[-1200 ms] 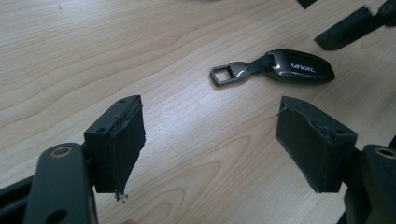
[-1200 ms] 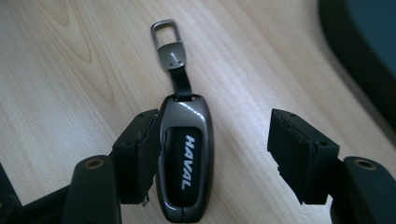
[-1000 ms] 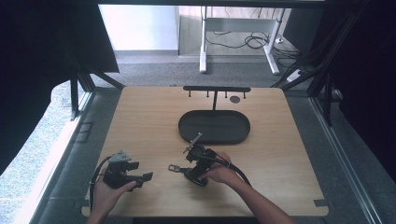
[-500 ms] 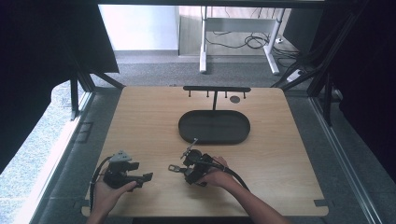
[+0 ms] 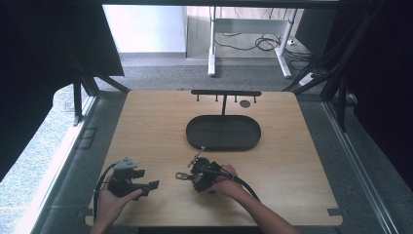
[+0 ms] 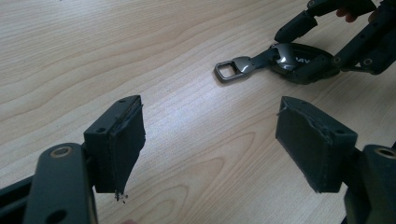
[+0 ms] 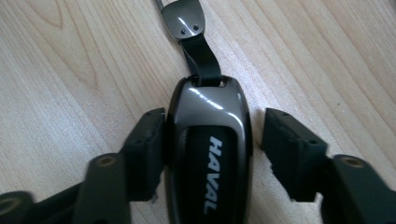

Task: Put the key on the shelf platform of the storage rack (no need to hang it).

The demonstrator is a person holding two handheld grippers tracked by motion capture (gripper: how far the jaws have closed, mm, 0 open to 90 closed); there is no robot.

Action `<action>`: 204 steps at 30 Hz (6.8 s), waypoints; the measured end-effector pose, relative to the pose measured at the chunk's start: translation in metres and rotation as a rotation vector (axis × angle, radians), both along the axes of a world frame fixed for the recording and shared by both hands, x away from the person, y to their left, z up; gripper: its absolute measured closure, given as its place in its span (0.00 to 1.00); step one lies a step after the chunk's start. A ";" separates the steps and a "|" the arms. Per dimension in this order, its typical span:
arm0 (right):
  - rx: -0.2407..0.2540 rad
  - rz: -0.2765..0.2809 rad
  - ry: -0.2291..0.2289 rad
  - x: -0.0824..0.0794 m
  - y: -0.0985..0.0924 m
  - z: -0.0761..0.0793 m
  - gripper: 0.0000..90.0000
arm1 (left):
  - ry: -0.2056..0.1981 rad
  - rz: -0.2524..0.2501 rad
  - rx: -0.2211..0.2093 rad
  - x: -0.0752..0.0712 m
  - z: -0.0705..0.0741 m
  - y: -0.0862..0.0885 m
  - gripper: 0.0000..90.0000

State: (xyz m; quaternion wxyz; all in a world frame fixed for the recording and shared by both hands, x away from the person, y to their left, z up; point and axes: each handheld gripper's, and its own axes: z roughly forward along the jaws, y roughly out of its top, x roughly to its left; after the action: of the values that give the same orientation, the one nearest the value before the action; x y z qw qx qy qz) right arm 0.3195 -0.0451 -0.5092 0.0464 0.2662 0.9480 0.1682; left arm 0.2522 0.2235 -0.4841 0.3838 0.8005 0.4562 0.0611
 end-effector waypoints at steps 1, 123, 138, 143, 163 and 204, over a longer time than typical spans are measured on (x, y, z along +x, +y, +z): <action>0.003 0.004 -0.005 0.000 -0.001 0.000 0.54 | 0.000 0.000 0.000 0.000 0.000 0.000 0.27; 0.209 -0.341 -0.136 0.108 -0.079 0.099 0.55 | -0.005 0.028 0.002 0.001 0.001 0.006 0.27; 0.194 -0.392 -0.124 0.123 -0.085 0.089 0.55 | -0.004 0.032 -0.002 0.001 0.001 0.007 0.27; 0.187 -0.415 -0.115 0.130 -0.087 0.083 0.55 | -0.003 0.033 -0.002 0.001 0.001 0.009 0.27; 0.097 -0.444 -0.138 0.144 -0.074 0.059 0.55 | -0.003 0.039 -0.005 0.001 0.001 0.011 0.27; 0.018 -0.492 -0.091 0.159 -0.076 0.004 0.55 | 0.003 0.034 -0.003 0.002 0.000 0.011 0.27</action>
State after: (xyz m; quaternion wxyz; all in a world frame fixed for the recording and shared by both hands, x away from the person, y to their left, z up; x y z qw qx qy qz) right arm 0.4786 -0.1206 -0.5054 0.1263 0.4817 0.8499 0.1723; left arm 0.2541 0.2348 -0.4845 0.3833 0.7921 0.4704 0.0657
